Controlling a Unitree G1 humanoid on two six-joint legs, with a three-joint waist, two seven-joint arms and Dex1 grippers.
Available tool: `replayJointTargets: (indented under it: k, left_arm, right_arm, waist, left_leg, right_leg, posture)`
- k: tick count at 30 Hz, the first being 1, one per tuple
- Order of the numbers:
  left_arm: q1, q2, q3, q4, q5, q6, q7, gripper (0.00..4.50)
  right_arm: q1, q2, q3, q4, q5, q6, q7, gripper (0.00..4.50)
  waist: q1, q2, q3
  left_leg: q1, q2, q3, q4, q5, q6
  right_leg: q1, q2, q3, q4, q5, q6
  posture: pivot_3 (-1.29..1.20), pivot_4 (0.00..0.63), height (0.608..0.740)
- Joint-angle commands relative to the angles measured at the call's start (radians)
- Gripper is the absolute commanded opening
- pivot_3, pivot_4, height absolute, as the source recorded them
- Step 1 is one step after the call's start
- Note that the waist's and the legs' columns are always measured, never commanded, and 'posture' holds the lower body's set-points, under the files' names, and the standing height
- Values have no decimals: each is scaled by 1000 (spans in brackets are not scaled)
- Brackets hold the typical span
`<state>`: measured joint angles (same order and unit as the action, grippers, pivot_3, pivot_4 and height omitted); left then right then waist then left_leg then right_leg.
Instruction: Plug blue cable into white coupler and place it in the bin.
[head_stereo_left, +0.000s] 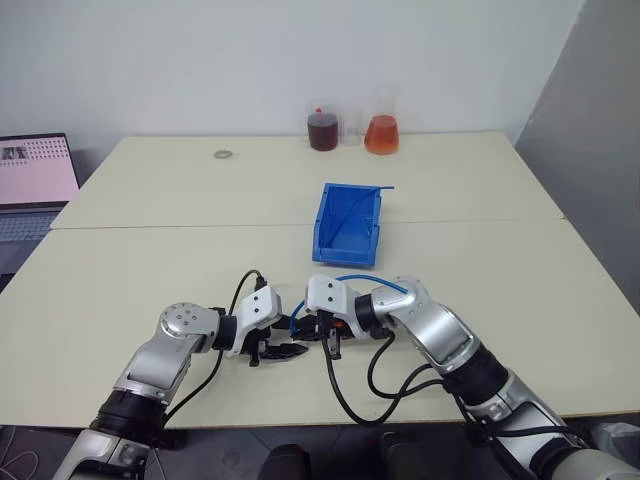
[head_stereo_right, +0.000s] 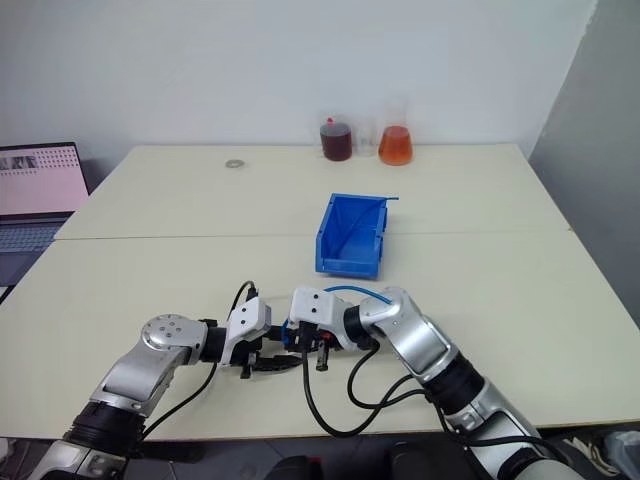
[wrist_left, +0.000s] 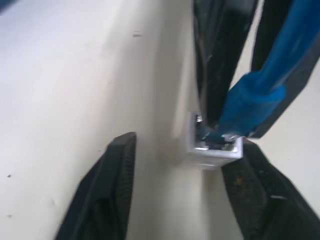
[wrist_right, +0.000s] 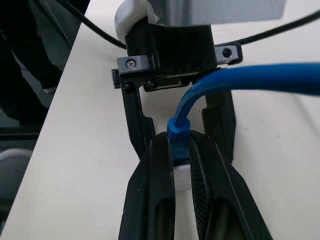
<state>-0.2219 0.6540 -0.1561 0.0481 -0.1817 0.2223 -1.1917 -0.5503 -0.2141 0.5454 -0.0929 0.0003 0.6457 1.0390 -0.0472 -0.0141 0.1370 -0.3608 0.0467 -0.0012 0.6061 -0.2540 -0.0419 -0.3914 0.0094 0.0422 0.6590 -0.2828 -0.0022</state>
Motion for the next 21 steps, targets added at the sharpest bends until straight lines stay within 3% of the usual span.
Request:
replayJointTargets:
  k: [1, 3, 5, 8, 9, 10, 16, 21]
  left_arm:
    - [48, 24, 124, -96, -50, -7, 73, 3607]
    - [87, 42, 152, -148, -72, 3, 76, 4011]
    - [112, 49, 179, -199, -95, 28, 98, 4064]
    - [108, 54, 217, -252, -139, 112, 138, 4064]
    - [106, 55, 225, -264, -152, 137, 147, 4425]
    - [97, 52, 238, -279, -164, 163, 167, 4486]
    - [-15, 52, 267, -335, -196, 287, 275, 4500]
    - [-145, 59, 207, -338, -167, 340, 308, 4500]
  right_arm:
    - [72, -46, -21, -34, 32, 151, -38, 144]
    - [78, -48, -72, -85, 61, 187, -70, 144]
    - [81, -50, -122, -130, 92, 223, -100, 143]
    - [75, -49, -194, -186, 138, 274, -144, 143]
    - [73, -47, -210, -199, 152, 288, -157, 142]
    - [66, -46, -234, -216, 168, 304, -172, 142]
    - [-48, -21, -441, -285, 275, 415, -270, 135]
    - [-215, 47, -604, -157, 317, 421, -406, 134]
  waist:
    - [0, -3, 3]
    - [0, -6, 5]
    - [0, -10, 11]
    - [10, -12, 23]
    - [13, -13, 25]
    - [15, -13, 28]
    - [16, -20, 41]
    - [10, -20, 47]
  left_leg:
    - [-4, 0, 0, 1, 0, 0]
    - [-11, 0, 0, 1, 0, 0]
    - [-23, 1, -1, 3, 0, -1]
    - [-25, 0, -1, 3, 0, -1]
    - [-25, -1, -1, 4, 0, -1]
    - [-26, -1, -1, 4, 0, -1]
    - [-40, -2, -3, 13, 0, -1]
    - [-41, -1, -1, 18, 0, -1]
  right_leg:
    - [-4, 0, -1, 0, 2, 3]
    - [-11, 0, 0, 0, 2, 3]
    - [-21, 1, -1, 2, 2, 4]
    - [-22, 0, -1, 1, 2, 4]
    - [-22, -1, -2, 0, 3, 5]
    - [-22, -1, -2, 0, 3, 6]
    - [-31, -1, -3, 2, 6, 10]
    - [-31, 2, -2, 4, 7, 10]
  posture:
    - [0, 150, 740]
    - [0, 150, 740]
    - [0, 150, 740]
    - [0, 150, 740]
    - [0, 150, 740]
    - [0, 150, 740]
    - [0, 150, 740]
    - [0, 150, 740]
